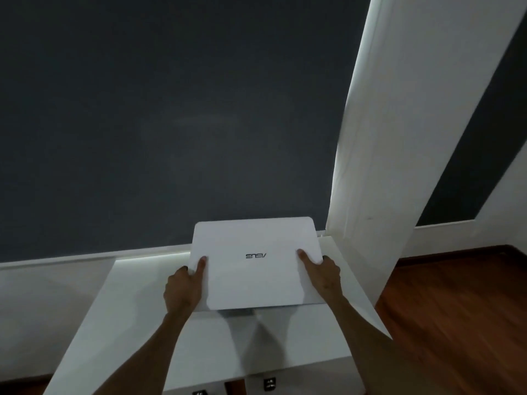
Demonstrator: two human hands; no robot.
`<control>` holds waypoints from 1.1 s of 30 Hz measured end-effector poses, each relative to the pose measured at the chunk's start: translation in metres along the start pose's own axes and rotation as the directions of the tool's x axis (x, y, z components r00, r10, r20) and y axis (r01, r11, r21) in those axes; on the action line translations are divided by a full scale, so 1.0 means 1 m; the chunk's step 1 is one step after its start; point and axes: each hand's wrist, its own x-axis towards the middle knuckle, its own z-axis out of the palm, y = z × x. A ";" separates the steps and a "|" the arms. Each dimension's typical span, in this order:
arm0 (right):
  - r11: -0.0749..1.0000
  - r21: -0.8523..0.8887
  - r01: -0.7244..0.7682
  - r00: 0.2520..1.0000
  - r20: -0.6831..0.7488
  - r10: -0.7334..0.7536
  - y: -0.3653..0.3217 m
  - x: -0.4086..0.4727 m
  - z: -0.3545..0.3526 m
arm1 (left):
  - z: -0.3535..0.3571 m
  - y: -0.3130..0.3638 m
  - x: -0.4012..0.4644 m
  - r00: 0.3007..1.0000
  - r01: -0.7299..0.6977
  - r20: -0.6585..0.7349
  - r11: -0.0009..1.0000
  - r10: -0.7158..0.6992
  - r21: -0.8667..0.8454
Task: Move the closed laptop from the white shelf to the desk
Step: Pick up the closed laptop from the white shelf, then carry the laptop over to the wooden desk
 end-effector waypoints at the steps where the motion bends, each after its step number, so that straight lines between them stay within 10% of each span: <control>1: 0.998 0.047 0.037 0.999 -0.029 -0.035 -0.009 -0.003 -0.008 | -0.006 0.011 0.001 0.999 -0.028 -0.030 0.999 0.027 -0.028; 18: 0.958 0.189 0.216 0.822 -0.564 -0.074 0.016 -0.064 -0.196 | 0.031 0.183 -0.071 0.894 -0.429 0.013 0.864 0.448 -0.264; 33: 0.991 0.115 -0.073 0.389 -0.911 0.134 0.183 -0.218 -0.458 | 0.174 0.343 -0.351 0.536 -0.612 0.302 0.609 0.788 -0.504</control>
